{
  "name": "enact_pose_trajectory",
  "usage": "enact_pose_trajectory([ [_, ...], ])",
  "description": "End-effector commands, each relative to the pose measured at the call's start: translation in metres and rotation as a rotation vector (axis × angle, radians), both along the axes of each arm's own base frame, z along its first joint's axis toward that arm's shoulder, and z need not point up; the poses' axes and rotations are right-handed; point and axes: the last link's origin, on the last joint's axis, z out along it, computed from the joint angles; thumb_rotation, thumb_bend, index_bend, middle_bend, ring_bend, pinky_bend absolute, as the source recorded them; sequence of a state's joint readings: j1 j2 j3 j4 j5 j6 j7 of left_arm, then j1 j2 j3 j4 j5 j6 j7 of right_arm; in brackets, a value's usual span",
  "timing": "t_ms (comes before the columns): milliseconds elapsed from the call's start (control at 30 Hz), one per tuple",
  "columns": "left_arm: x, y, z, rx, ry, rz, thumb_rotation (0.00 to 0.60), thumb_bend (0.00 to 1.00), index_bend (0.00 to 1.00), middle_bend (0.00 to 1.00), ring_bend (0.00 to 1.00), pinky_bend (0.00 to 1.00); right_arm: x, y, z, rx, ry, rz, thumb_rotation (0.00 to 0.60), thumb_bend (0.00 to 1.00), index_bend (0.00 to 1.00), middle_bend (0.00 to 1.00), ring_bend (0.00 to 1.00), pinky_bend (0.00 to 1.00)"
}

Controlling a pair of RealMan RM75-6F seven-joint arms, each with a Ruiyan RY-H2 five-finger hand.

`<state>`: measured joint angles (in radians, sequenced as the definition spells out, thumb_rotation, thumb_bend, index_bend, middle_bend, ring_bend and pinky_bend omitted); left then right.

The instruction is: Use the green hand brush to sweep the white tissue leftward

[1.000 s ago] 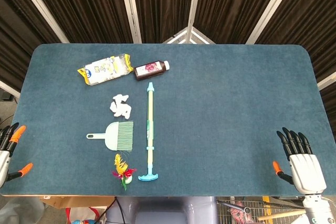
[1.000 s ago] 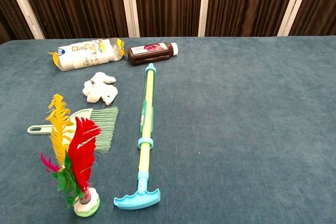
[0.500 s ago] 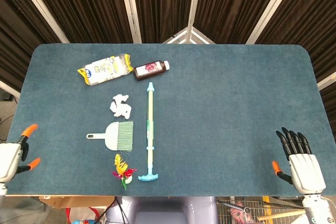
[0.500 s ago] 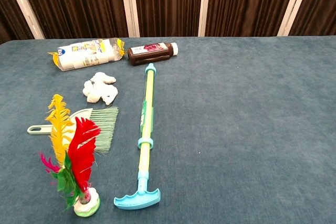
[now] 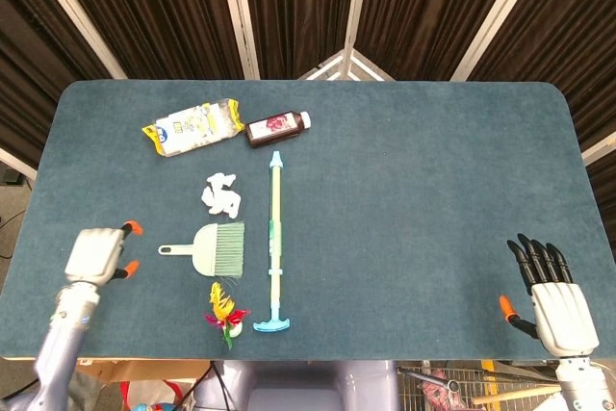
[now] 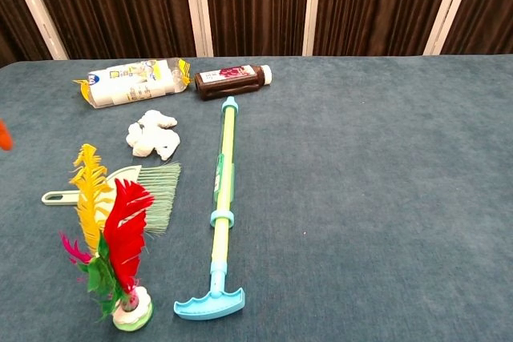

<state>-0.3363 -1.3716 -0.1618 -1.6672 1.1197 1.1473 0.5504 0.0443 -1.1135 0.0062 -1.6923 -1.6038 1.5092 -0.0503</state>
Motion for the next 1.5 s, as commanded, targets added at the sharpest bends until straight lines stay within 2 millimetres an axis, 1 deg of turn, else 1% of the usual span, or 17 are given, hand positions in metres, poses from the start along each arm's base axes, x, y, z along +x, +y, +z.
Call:
enact_pose_trajectory([
  [33, 0.015, 0.016, -0.035, -0.056, 0.008, 0.014, 0.600, 0.33, 0.39, 1.00, 1.00, 1.00, 0.000, 0.000, 0.000, 0.001, -0.008, -0.001, 0.600, 0.38, 0.00, 0.00, 0.00, 0.00],
  [67, 0.017, 0.019, -0.045, -0.070, 0.009, 0.024, 0.600, 0.33, 0.39, 1.00, 1.00, 1.00, 0.000, 0.000, 0.001, 0.001, -0.011, -0.001, 0.600, 0.37, 0.00, 0.00, 0.00, 0.00],
  [167, 0.021, 0.022, -0.057, -0.075, 0.015, 0.040, 0.600, 0.33, 0.40, 1.00, 1.00, 1.00, 0.000, 0.000, 0.001, 0.001, -0.013, -0.001, 0.600, 0.38, 0.00, 0.00, 0.00, 0.00],
  [433, 0.026, 0.026, -0.072, -0.080, 0.008, 0.056, 0.600, 0.37, 0.42, 1.00, 1.00, 1.00, 0.000, 0.000, 0.001, 0.005, -0.019, -0.003, 0.600, 0.38, 0.00, 0.00, 0.00, 0.00],
  [500, 0.026, 0.028, -0.077, -0.083, 0.003, 0.065, 0.600, 0.40, 0.44, 1.00, 1.00, 1.00, 0.000, 0.000, 0.001, 0.005, -0.019, -0.002, 0.600, 0.38, 0.00, 0.00, 0.00, 0.00],
  [667, 0.028, 0.027, -0.087, -0.099, -0.003, 0.074, 0.600, 0.56, 0.64, 1.00, 1.00, 1.00, -0.001, 0.000, 0.001, 0.002, -0.020, -0.009, 0.600, 0.38, 0.00, 0.00, 0.00, 0.00],
  [800, 0.025, 0.023, -0.087, -0.099, -0.002, 0.076, 0.600, 0.62, 0.73, 1.00, 1.00, 1.00, -0.001, -0.001, 0.001, 0.002, -0.019, -0.011, 0.600, 0.38, 0.00, 0.00, 0.00, 0.00],
  [933, 0.021, 0.022, -0.079, -0.079, -0.017, 0.083, 0.600, 0.66, 0.76, 1.00, 1.00, 1.00, 0.000, 0.000, 0.001, 0.002, -0.019, -0.005, 0.600, 0.38, 0.00, 0.00, 0.00, 0.00],
  [1000, 0.024, 0.022, -0.072, -0.060, -0.038, 0.073, 0.600, 0.67, 0.76, 1.00, 1.00, 1.00, 0.000, 0.000, 0.001, 0.000, -0.019, -0.005, 0.600, 0.38, 0.00, 0.00, 0.00, 0.00],
  [1067, 0.029, 0.024, -0.060, -0.033, -0.060, 0.050, 0.600, 0.67, 0.77, 1.00, 1.00, 1.00, 0.000, 0.001, 0.001, 0.000, -0.019, -0.005, 0.600, 0.38, 0.00, 0.00, 0.00, 0.00],
  [1100, 0.036, 0.027, -0.050, -0.009, -0.071, 0.024, 0.600, 0.68, 0.77, 1.00, 1.00, 1.00, 0.000, 0.001, 0.001, 0.001, -0.018, -0.005, 0.600, 0.38, 0.00, 0.00, 0.00, 0.00],
  [1200, 0.052, 0.034, -0.030, 0.029, -0.074, -0.036, 0.600, 0.69, 0.78, 1.00, 1.00, 1.00, 0.001, 0.000, 0.000, 0.004, -0.016, -0.006, 0.600, 0.38, 0.00, 0.00, 0.00, 0.00],
  [1267, 0.068, 0.043, -0.015, 0.052, -0.061, -0.080, 0.600, 0.70, 0.79, 1.00, 1.00, 1.00, 0.001, 0.000, 0.000, 0.006, -0.014, -0.007, 0.600, 0.38, 0.00, 0.00, 0.00, 0.00],
  [1367, 0.087, 0.054, -0.005, 0.066, -0.050, -0.110, 0.600, 0.70, 0.80, 1.00, 1.00, 1.00, 0.000, 0.000, 0.000, 0.005, -0.015, -0.009, 0.600, 0.38, 0.00, 0.00, 0.00, 0.00],
  [1433, 0.101, 0.064, -0.003, 0.071, -0.043, -0.125, 0.600, 0.71, 0.80, 1.00, 1.00, 1.00, 0.000, 0.000, 0.001, 0.005, -0.019, -0.012, 0.600, 0.38, 0.00, 0.00, 0.00, 0.00],
  [1500, 0.115, 0.075, -0.004, 0.071, -0.024, -0.136, 0.600, 0.71, 0.80, 1.00, 1.00, 1.00, 0.000, -0.001, 0.001, 0.005, -0.024, -0.013, 0.600, 0.38, 0.00, 0.00, 0.00, 0.00],
])
